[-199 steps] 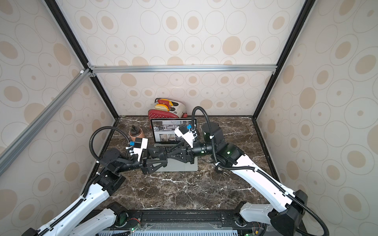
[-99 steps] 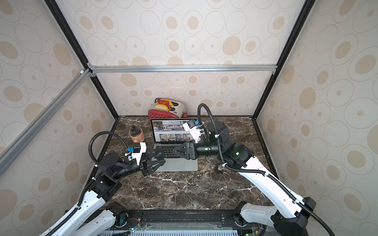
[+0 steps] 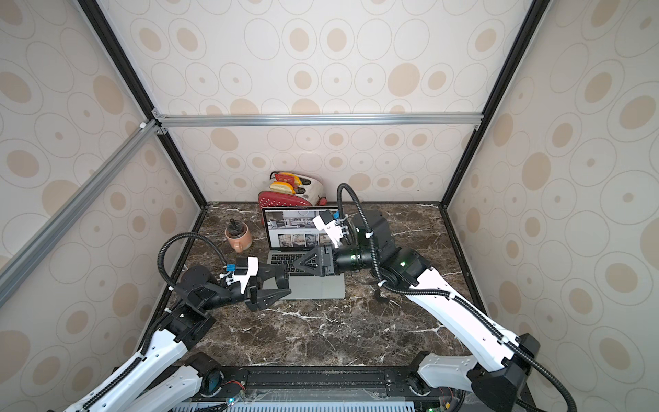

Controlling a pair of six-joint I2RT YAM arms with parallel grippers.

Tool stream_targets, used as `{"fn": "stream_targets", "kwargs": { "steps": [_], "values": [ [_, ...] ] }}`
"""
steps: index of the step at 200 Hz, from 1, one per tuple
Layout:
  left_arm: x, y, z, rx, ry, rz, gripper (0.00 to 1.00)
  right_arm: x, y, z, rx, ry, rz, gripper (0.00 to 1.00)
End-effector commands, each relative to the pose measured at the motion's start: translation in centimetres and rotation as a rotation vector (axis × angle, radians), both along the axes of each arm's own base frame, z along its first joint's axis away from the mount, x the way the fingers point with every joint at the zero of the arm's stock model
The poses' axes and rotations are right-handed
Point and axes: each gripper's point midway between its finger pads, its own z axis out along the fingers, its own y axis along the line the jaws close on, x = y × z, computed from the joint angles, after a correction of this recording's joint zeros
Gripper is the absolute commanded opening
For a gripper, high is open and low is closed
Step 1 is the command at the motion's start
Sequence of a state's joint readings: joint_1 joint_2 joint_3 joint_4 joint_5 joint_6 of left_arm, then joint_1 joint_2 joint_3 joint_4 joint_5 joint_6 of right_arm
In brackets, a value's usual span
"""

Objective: Insert the wireless mouse receiver into the laptop
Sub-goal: Take out the USB plug from the mouse.

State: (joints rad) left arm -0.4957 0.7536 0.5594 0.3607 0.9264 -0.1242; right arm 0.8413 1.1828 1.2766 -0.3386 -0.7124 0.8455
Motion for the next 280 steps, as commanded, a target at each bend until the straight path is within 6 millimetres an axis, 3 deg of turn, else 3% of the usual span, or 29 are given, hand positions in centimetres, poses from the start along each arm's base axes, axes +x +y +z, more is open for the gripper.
{"fn": "stream_targets", "kwargs": {
  "steps": [1,21,45,91,137,185,280],
  "values": [
    [-1.5,-0.2,2.6,-0.079,-0.057,-0.082,0.0,0.3,-2.0,1.7,0.112,-0.362,-0.08,0.41],
    [-2.1,-0.1,3.0,-0.085,-0.061,-0.109,0.0,-1.2,-2.8,2.4,0.222,-0.642,-0.064,0.42],
    [-2.5,-0.1,3.3,-0.086,-0.059,-0.128,0.0,-2.8,-2.8,2.6,0.249,-0.813,-0.002,0.5],
    [-3.0,-0.2,3.4,-0.091,-0.044,-0.163,0.0,-5.4,-1.1,2.4,0.29,-0.958,0.136,0.69],
    [-3.2,-0.3,3.4,-0.089,-0.037,-0.181,0.0,-6.2,0.5,2.3,0.302,-0.987,0.195,0.74],
    [-3.0,-0.5,2.7,-0.071,-0.016,-0.183,0.0,-5.8,1.4,2.6,0.317,-0.959,0.198,0.69],
    [-3.0,-0.5,2.7,-0.062,-0.004,-0.189,0.0,-5.0,2.2,2.5,0.284,-0.921,0.182,0.49]
  ]
}}
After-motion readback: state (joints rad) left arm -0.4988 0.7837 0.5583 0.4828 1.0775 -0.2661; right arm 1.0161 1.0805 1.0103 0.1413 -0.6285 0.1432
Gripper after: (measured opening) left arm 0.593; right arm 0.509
